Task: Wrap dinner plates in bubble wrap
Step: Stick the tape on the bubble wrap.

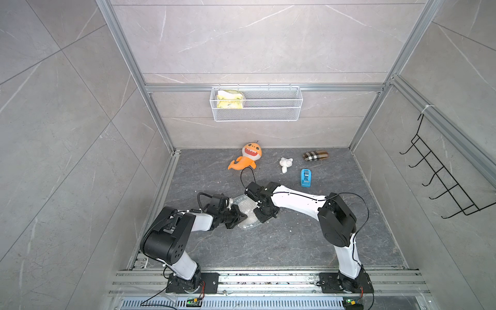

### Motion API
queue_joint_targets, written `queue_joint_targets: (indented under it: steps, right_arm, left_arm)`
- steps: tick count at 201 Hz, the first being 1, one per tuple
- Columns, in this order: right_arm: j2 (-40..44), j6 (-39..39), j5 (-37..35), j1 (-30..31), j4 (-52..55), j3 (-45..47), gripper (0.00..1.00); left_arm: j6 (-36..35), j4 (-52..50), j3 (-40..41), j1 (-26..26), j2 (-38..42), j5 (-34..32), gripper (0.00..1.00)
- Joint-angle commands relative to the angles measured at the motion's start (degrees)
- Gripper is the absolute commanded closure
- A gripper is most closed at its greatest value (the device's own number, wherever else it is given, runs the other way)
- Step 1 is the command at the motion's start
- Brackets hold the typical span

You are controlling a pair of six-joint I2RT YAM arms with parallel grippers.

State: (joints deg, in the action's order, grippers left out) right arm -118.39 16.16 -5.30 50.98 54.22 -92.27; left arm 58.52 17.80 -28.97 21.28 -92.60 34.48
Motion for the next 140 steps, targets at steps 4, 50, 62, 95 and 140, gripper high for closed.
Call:
queue_joint_targets:
  steps: [4, 50, 62, 95, 140]
  right_arm:
    - [0.26, -1.22, 1.01, 0.13, 0.29, -2.47, 0.59]
    - [-1.91, -1.48, 0.74, 0.12, -2.50, 1.04, 0.58]
    - [-2.43, -1.24, 0.58, 0.13, -3.89, 2.47, 0.58]
    - [-3.69, -1.18, 0.10, 0.01, -4.22, 3.58, 0.59]
    - [-4.97, -1.13, -0.35, 0.08, -3.66, 3.82, 0.59]
  left_arm:
    - [0.12, -15.25, 3.79, 0.04, -2.68, -9.21, 0.95]
    - [0.33, -15.90, 3.59, 0.08, -1.91, -9.14, 0.95]
    - [0.45, -16.33, 3.61, 0.08, -1.16, -9.13, 0.95]
    - [0.87, -18.02, 3.23, 0.08, 1.57, -8.76, 0.94]
    - [2.11, -20.56, 2.16, -0.01, 6.64, -7.45, 0.91]
